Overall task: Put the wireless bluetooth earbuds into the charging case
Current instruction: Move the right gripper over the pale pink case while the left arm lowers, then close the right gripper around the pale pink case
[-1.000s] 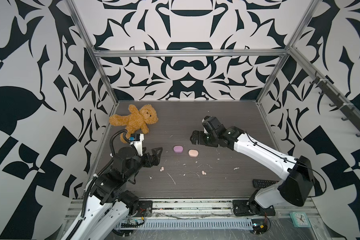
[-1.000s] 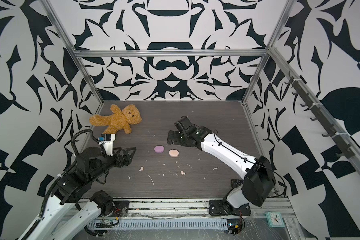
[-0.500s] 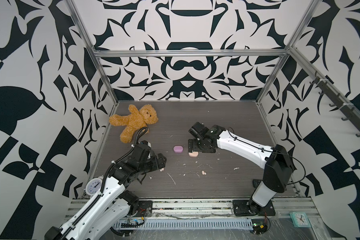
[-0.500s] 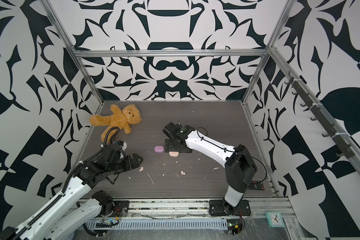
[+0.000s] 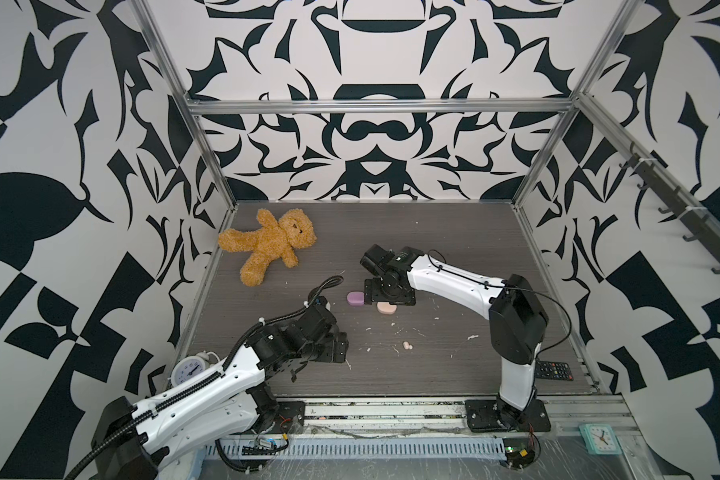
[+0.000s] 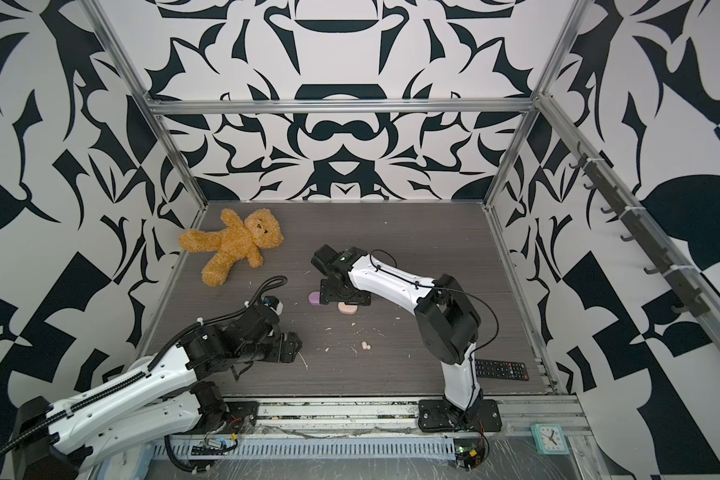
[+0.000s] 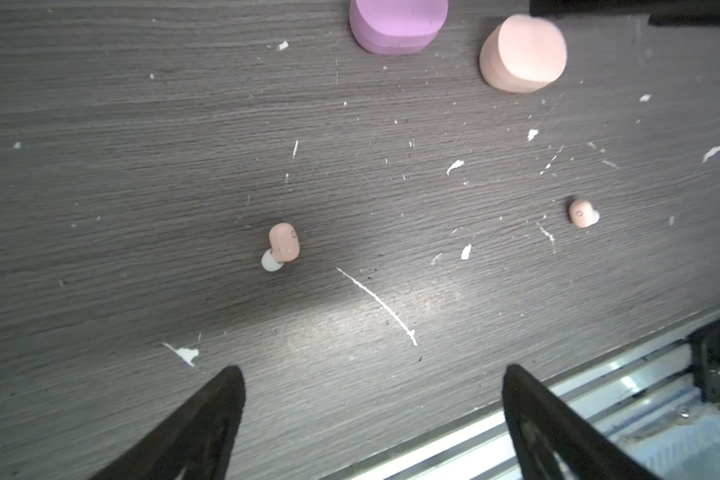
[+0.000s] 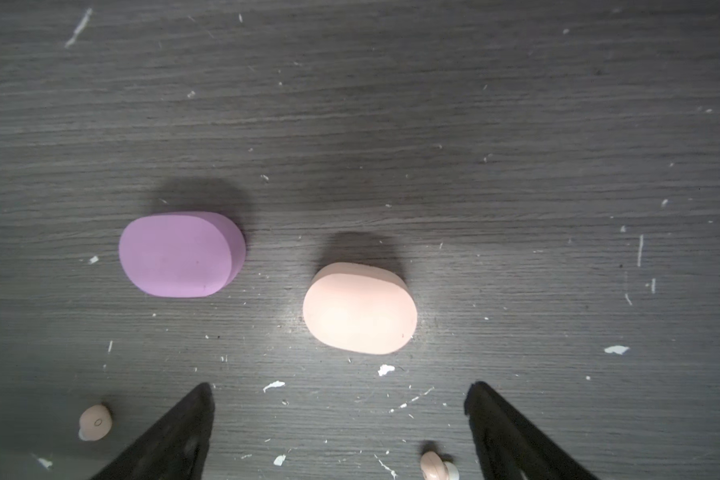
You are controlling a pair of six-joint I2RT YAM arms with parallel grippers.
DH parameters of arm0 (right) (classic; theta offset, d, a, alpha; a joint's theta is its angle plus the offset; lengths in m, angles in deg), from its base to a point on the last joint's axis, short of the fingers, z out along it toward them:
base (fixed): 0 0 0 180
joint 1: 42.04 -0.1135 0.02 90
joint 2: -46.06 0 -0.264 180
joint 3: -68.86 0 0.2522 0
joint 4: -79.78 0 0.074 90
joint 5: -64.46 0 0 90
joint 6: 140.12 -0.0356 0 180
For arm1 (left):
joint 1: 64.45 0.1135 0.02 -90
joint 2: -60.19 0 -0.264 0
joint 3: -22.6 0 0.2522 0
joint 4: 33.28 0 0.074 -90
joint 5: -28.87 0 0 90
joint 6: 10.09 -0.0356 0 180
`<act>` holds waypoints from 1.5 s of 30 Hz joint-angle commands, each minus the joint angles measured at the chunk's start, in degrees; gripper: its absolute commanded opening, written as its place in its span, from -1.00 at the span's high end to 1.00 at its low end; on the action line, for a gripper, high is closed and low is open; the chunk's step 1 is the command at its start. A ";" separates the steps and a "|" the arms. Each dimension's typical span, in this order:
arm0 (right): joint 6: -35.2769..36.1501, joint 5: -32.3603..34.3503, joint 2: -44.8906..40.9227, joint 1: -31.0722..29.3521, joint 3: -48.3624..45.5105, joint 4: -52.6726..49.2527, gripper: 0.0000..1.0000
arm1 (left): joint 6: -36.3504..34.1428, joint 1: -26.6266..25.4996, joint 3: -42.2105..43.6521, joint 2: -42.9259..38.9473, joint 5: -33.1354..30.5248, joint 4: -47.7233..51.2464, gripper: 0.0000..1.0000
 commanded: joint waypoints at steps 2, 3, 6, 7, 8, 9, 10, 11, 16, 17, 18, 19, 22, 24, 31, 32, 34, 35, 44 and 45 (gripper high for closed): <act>-1.31 0.37 0.50 0.06 2.71 -2.44 -0.85 | -1.13 -1.89 -1.85 2.06 -4.03 1.27 -0.98; -1.39 0.55 0.77 0.06 2.87 -2.58 -0.80 | -1.36 -2.16 -1.83 1.99 -3.93 1.20 -0.98; -1.57 1.44 1.32 0.13 2.88 -2.81 -0.70 | -1.59 -2.25 -1.62 0.92 -4.24 0.80 -0.98; -1.59 1.45 1.55 0.11 2.83 -2.84 -0.70 | -1.71 -2.25 -1.36 0.55 -3.95 0.51 -0.98; -1.57 1.37 1.81 0.07 2.83 -2.96 -0.70 | -1.72 -2.25 -1.18 0.27 -3.90 0.30 -0.98; -1.61 1.00 2.18 0.06 3.03 -3.21 -0.71 | -1.73 -2.25 -1.01 0.05 -3.80 0.23 -0.98; -1.57 0.56 2.75 0.11 3.30 -3.35 -0.72 | -1.73 -2.25 -0.92 -0.19 -3.74 0.20 -0.98; -1.58 0.28 3.13 0.11 3.63 -3.42 -0.73 | -1.73 -2.25 -0.80 -0.30 -3.58 0.04 -0.98; -1.97 0.43 3.70 0.20 3.65 -3.25 -0.75 | -2.06 -2.25 -0.83 -0.11 -3.19 -0.24 -0.98; -2.13 0.48 3.91 0.35 3.65 -3.34 -0.75 | -2.08 -2.25 -0.82 -0.13 -3.13 -0.26 -0.98; -2.34 0.48 4.06 0.41 3.59 -3.42 -0.75 | -2.09 -2.25 -0.66 -0.05 -2.92 -0.38 -0.98; -2.49 0.55 4.21 0.60 3.58 -3.34 -0.74 | -2.16 -2.25 -0.68 0.04 -2.80 -0.55 -0.98; -2.71 0.51 4.81 0.77 3.49 -3.26 -0.73 | -2.16 -2.25 -0.46 0.22 -2.57 -0.93 -0.99; -2.79 0.48 5.31 0.86 3.63 -3.30 -0.73 | -2.33 -2.25 -0.45 0.39 -2.34 -1.09 -0.98; -2.82 0.59 6.06 1.55 3.59 -2.34 -0.64 | -2.91 -2.25 -0.65 1.16 -1.84 -1.38 -0.98; -2.80 0.53 6.03 1.64 3.47 -2.10 -0.63 | -2.96 -2.25 -0.64 1.18 -1.76 -1.42 -0.98; -2.84 0.57 6.15 1.89 3.49 -1.92 -0.61 | -3.11 -2.25 -0.68 1.18 -1.74 -1.54 -0.98; -2.80 0.58 6.16 2.05 3.39 -1.79 -0.59 | -3.13 -2.25 -0.66 1.18 -1.78 -1.54 -0.98; -2.14 -0.48 7.11 2.27 3.38 -1.00 -0.47 | -3.31 -2.25 -0.73 1.94 -1.69 -1.81 -0.99; -2.10 -0.49 7.10 2.26 3.32 -0.96 -0.47 | -3.30 -2.25 -0.72 2.02 -1.73 -1.81 -0.98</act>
